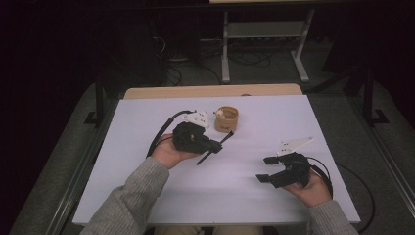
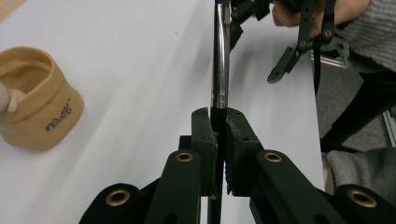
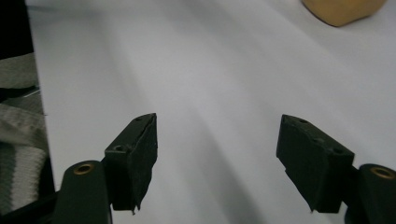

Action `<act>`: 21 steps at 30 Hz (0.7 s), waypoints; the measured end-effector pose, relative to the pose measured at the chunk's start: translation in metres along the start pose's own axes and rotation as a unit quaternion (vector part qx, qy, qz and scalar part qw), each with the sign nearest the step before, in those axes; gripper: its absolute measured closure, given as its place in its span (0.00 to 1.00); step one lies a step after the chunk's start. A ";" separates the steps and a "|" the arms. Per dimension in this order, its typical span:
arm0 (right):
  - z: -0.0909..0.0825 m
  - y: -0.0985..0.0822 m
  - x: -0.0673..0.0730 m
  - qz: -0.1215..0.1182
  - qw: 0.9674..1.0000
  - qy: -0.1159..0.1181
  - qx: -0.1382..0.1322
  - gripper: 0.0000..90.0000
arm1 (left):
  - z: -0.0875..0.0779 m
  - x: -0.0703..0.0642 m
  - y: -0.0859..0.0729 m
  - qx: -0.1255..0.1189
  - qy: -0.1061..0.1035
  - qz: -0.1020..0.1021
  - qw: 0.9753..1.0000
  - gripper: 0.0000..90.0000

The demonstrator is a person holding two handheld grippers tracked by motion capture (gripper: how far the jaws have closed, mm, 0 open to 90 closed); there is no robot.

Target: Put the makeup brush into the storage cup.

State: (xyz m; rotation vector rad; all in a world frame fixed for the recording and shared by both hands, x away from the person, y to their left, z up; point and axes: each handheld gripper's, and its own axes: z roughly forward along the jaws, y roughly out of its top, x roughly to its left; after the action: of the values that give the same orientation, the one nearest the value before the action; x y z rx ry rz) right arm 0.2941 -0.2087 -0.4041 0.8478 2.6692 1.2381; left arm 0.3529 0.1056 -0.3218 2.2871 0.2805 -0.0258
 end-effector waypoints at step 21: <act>-0.010 -0.014 -0.003 0.031 0.996 -0.065 -0.044 0.26 | 0.010 0.028 0.038 0.002 0.017 0.002 1.000 0.93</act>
State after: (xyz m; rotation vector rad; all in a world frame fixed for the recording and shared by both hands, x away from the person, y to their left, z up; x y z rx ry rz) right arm 0.2875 -0.2245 -0.4083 0.9685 2.4864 1.2569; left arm 0.3888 0.0791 -0.3033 2.2941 0.2940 0.0155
